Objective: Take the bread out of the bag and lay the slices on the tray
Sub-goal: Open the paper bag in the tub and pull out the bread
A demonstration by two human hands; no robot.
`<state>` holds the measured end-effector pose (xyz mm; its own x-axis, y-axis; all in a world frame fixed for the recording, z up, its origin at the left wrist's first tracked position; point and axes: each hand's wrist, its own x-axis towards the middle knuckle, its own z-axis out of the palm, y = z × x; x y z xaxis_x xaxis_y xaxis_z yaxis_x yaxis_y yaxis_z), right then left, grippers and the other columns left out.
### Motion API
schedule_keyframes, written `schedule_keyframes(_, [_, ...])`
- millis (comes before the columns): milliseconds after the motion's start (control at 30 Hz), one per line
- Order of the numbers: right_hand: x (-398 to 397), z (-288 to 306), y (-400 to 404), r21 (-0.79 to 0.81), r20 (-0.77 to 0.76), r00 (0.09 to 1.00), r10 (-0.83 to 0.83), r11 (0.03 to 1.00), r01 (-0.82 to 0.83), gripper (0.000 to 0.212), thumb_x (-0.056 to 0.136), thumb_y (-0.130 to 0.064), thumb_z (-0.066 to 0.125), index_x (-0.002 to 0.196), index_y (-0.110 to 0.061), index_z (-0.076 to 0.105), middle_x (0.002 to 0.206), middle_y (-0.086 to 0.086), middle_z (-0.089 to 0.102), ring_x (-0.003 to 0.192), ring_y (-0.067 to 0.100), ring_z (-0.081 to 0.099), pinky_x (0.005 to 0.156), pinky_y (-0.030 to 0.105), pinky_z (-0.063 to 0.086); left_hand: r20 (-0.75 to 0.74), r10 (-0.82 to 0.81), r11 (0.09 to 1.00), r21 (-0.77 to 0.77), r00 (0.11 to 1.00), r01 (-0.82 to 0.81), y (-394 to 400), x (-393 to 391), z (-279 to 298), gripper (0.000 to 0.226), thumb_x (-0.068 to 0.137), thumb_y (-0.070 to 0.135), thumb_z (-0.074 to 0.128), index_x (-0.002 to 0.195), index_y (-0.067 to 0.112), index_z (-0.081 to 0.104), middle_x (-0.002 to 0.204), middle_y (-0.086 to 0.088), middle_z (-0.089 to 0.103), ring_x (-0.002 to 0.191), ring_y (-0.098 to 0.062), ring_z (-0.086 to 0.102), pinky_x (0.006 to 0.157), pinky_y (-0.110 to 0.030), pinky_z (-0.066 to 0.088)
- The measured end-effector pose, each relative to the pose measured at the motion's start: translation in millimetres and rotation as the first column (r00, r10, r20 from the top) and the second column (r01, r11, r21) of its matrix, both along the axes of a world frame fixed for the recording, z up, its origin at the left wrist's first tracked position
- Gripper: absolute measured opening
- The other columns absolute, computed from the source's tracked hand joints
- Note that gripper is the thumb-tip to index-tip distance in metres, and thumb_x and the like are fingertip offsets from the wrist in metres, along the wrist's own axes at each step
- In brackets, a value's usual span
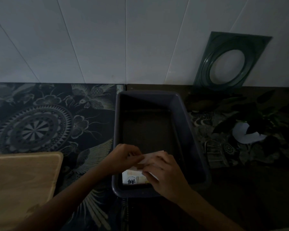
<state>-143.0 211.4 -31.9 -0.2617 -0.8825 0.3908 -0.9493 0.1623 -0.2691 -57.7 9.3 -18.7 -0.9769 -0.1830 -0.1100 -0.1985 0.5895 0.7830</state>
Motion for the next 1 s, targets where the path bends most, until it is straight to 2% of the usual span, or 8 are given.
schedule_keyframes(167, [8,6,11,0.019,0.009,0.998,0.066,0.998,-0.066,0.007,0.093,-0.028,0.070,0.092,-0.023,0.074,0.097,-0.012,0.072,0.105,0.016,0.059,0.082,0.033,0.044,-0.098,0.030,0.995,-0.088,0.995,-0.039,-4,-5,5,0.012,0.095,0.029,0.064,0.098,0.025,0.074,0.086,0.018,0.065,0.082,0.007,0.063,0.070,-0.007,0.049])
schedule_keyframes(267, [14,6,19,0.064,0.025,0.994,0.105,0.992,-0.106,0.011,0.095,-0.031,0.066,0.094,-0.024,0.074,0.095,-0.009,0.074,0.102,0.013,0.058,0.082,0.032,0.045,-0.148,-0.018,0.989,-0.149,0.989,-0.004,-9,-8,7,0.014,0.095,0.030,0.064,0.101,0.024,0.075,0.091,0.016,0.066,0.083,0.004,0.063,0.072,-0.006,0.048])
schedule_keyframes(433, [23,7,32,0.110,0.020,0.991,0.135,0.985,-0.136,0.012,0.097,-0.034,0.064,0.095,-0.026,0.072,0.092,-0.009,0.074,0.101,0.013,0.058,0.084,0.030,0.042,-0.190,-0.094,0.963,-0.266,0.977,0.041,-17,-13,9,0.015,0.095,0.029,0.063,0.104,0.025,0.075,0.094,0.020,0.063,0.079,0.009,0.058,0.072,-0.007,0.042])
schedule_keyframes(500, [26,9,37,0.131,0.023,0.987,0.160,0.978,-0.161,0.011,0.096,-0.034,0.064,0.094,-0.026,0.071,0.091,-0.009,0.073,0.101,0.012,0.058,0.085,0.031,0.045,-0.217,-0.103,0.954,-0.297,0.971,0.035,-20,-15,11,0.015,0.095,0.026,0.065,0.104,0.023,0.076,0.094,0.014,0.067,0.081,0.005,0.057,0.075,-0.011,0.042])
schedule_keyframes(633, [32,14,43,0.209,0.009,0.981,0.192,0.959,-0.189,0.018,0.095,-0.040,0.056,0.094,-0.029,0.071,0.092,-0.012,0.073,0.100,0.008,0.057,0.084,0.029,0.050,-0.223,-0.122,0.917,-0.397,0.967,0.024,-25,-16,15,0.018,0.097,0.025,0.062,0.107,0.023,0.075,0.100,0.006,0.072,0.090,-0.010,0.062,0.077,-0.030,0.051])
schedule_keyframes(767, [35,16,45,0.225,0.036,0.981,0.190,0.955,-0.193,0.019,0.095,-0.039,0.057,0.094,-0.027,0.072,0.094,-0.011,0.073,0.101,0.009,0.058,0.086,0.028,0.050,-0.213,-0.137,0.905,-0.425,0.967,0.035,-23,-15,18,0.019,0.098,0.026,0.060,0.110,0.022,0.075,0.103,0.005,0.072,0.096,-0.014,0.063,0.082,-0.045,0.054])
schedule_keyframes(867, [34,17,45,0.206,0.058,0.983,0.174,0.961,-0.182,0.016,0.096,-0.038,0.060,0.095,-0.027,0.072,0.094,-0.010,0.073,0.101,0.009,0.059,0.089,0.029,0.050,-0.225,-0.156,0.909,-0.414,0.962,0.051,-18,-12,18,0.019,0.098,0.027,0.061,0.109,0.021,0.075,0.103,0.004,0.072,0.095,-0.015,0.064,0.080,-0.047,0.054])
schedule_keyframes(1000, [29,22,39,0.187,0.080,0.982,0.171,0.965,-0.183,0.035,0.104,-0.040,0.047,0.092,-0.021,0.074,0.085,-0.005,0.072,0.095,0.012,0.059,0.091,0.031,0.046,-0.242,-0.178,0.908,-0.415,0.954,0.064,-12,-8,19,0.018,0.097,0.025,0.062,0.107,0.020,0.076,0.101,0.003,0.072,0.092,-0.015,0.064,0.076,-0.044,0.055])
